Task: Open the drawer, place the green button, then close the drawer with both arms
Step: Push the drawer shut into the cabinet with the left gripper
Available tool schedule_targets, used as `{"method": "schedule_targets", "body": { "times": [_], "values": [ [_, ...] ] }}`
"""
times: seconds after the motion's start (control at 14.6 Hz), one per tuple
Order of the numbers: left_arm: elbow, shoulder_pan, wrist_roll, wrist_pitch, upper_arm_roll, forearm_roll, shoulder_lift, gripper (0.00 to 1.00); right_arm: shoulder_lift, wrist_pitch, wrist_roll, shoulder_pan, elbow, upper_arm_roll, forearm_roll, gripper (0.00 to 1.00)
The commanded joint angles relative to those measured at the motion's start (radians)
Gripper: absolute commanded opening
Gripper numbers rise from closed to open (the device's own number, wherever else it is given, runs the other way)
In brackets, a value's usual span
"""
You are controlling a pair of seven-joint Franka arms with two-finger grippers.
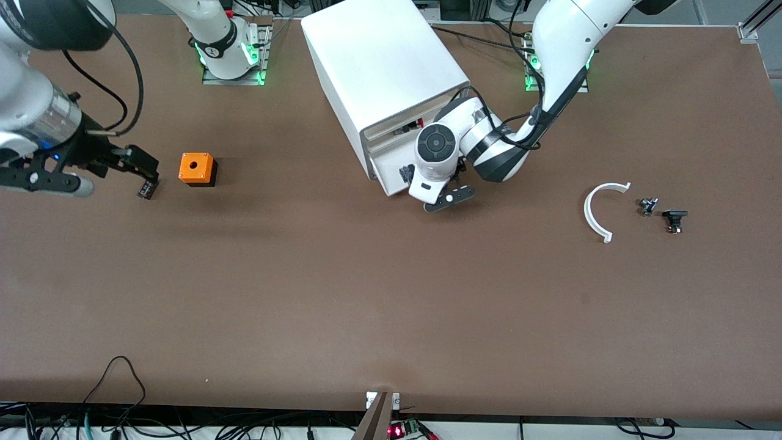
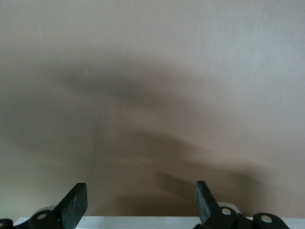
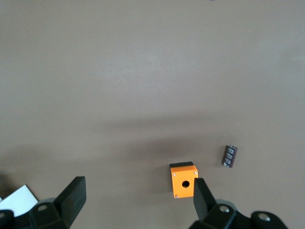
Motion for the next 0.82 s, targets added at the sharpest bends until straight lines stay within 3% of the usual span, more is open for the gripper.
{"method": "schedule_targets", "body": {
  "times": [0.0, 0.27, 0.75],
  "values": [
    [-0.021, 0.017, -0.005, -0.056, -0.040, -0.054, -0.021, 1.00, -0.102, 0.002, -0.015, -0.003, -0.096, 0.000, -0.009, 1.00],
    [-0.023, 0.001, -0.010, -0.058, -0.043, -0.118, -0.016, 1.00, -0.106, -0.017, -0.014, -0.003, -0.078, 0.002, 0.003, 1.00],
    [-0.036, -0.026, -0.050, -0.064, -0.077, -0.120, -0.007, 1.00, -0.071, -0.001, 0.000, -0.009, -0.041, -0.029, 0.012, 1.00]
  ]
}}
